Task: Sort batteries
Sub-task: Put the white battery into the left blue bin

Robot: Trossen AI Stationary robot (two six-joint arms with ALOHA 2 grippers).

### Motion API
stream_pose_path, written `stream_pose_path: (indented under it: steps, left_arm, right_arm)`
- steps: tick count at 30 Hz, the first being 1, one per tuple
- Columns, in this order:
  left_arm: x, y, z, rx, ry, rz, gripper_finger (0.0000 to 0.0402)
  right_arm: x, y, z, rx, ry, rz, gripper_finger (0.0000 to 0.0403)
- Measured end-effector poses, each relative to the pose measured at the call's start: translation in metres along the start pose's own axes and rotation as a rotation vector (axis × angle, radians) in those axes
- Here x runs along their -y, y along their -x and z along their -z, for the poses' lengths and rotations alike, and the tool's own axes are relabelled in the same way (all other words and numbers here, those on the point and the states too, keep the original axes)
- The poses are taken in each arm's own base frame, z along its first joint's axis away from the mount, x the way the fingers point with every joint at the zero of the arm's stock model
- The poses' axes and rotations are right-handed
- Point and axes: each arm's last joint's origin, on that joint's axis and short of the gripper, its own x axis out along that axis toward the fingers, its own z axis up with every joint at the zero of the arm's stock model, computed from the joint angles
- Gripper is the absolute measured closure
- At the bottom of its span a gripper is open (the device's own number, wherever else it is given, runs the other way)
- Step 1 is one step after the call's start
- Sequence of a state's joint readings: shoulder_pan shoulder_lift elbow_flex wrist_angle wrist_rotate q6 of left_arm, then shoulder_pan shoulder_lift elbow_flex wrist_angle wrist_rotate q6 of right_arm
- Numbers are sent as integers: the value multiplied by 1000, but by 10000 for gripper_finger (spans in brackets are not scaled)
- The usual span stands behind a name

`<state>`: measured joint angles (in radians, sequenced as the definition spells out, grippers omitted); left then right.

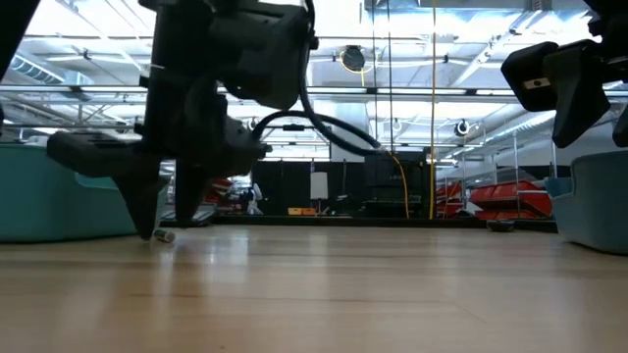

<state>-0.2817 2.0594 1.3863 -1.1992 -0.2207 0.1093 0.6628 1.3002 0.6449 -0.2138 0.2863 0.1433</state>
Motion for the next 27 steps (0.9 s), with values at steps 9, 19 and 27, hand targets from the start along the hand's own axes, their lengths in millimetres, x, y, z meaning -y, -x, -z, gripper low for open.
stream_pose_path:
  steps: [9, 19, 27]
  left_arm:
    - [3, -13, 1, 34, -131, -3, 292]
    - [1, 2, -8, 64, 40, -56, 382]
    - [-16, 91, 26, 160, 549, 11, 382]
  right_arm:
    - [0, 0, 0, -1, 5, 0, 258]
    - [0, 0, 0, 0, 12, 1, 258]
    - [0, 0, 0, -1, 8, 1, 258]
